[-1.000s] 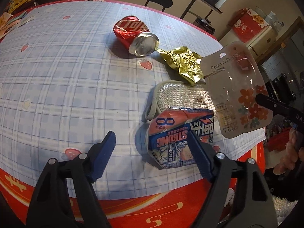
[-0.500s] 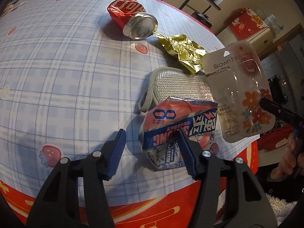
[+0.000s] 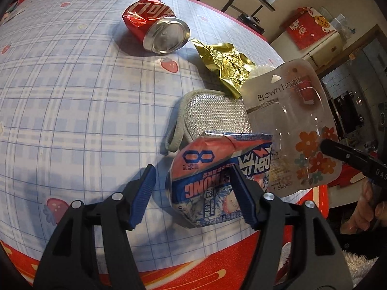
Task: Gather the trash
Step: 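Grasp the blue-red snack wrapper with the left tool and lift it, then carry the card and wrapper to the brown bin and release both inside, then return both tools to the table and grasp the bubble wrap with the right tool, then grasp the red crushed can with the left tool while the right tool holds bubble wrap, then carry the bubble wrap and can to the brown bin and drop them in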
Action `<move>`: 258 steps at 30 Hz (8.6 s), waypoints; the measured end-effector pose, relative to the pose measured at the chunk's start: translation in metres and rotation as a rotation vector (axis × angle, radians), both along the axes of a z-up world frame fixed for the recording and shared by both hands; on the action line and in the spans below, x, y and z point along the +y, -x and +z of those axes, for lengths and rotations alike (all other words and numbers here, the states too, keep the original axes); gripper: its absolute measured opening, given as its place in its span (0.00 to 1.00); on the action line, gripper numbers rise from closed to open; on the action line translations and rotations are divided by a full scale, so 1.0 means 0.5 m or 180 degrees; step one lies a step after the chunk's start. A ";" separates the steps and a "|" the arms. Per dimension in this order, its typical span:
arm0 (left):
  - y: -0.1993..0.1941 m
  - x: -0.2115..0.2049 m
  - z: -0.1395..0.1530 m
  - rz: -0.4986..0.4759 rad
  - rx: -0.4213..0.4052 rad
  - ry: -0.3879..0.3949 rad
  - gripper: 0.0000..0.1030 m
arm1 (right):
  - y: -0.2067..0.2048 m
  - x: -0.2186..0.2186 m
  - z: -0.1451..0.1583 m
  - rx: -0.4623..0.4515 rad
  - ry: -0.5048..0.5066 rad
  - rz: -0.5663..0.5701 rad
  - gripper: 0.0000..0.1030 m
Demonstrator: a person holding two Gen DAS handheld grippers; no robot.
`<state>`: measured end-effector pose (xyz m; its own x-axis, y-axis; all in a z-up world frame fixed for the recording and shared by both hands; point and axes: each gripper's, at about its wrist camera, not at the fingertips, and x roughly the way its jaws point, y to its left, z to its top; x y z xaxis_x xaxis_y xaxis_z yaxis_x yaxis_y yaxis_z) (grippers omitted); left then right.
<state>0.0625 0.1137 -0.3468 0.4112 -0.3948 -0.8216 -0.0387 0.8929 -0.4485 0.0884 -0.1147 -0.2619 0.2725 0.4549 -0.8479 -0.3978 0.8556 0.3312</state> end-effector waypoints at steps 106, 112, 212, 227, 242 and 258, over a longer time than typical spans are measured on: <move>-0.225 -0.837 0.404 -0.1286 -0.1471 -0.0104 0.13 | 0.056 -1.104 0.147 -0.0953 0.0585 -0.2883 0.95; -0.276 -1.058 0.393 -0.1848 -0.1602 0.0174 0.19 | 0.111 -1.142 0.142 -0.0901 0.0641 -0.3038 0.95; -0.265 0.214 0.032 0.1295 -0.0096 0.0251 0.56 | -0.131 -0.133 0.020 -0.0490 0.0398 -0.0334 0.33; -0.301 0.198 -0.044 0.1502 0.0061 0.0986 0.24 | -0.130 -0.160 0.017 -0.0452 0.0497 -0.0406 0.33; -0.182 0.134 0.153 0.1101 -0.0593 0.0001 0.14 | -0.122 -0.146 0.057 -0.0609 0.0233 -0.0247 0.33; -0.010 0.046 0.298 0.1118 -0.0870 -0.0412 0.14 | -0.112 -0.191 0.103 -0.0757 -0.0131 -0.0130 0.33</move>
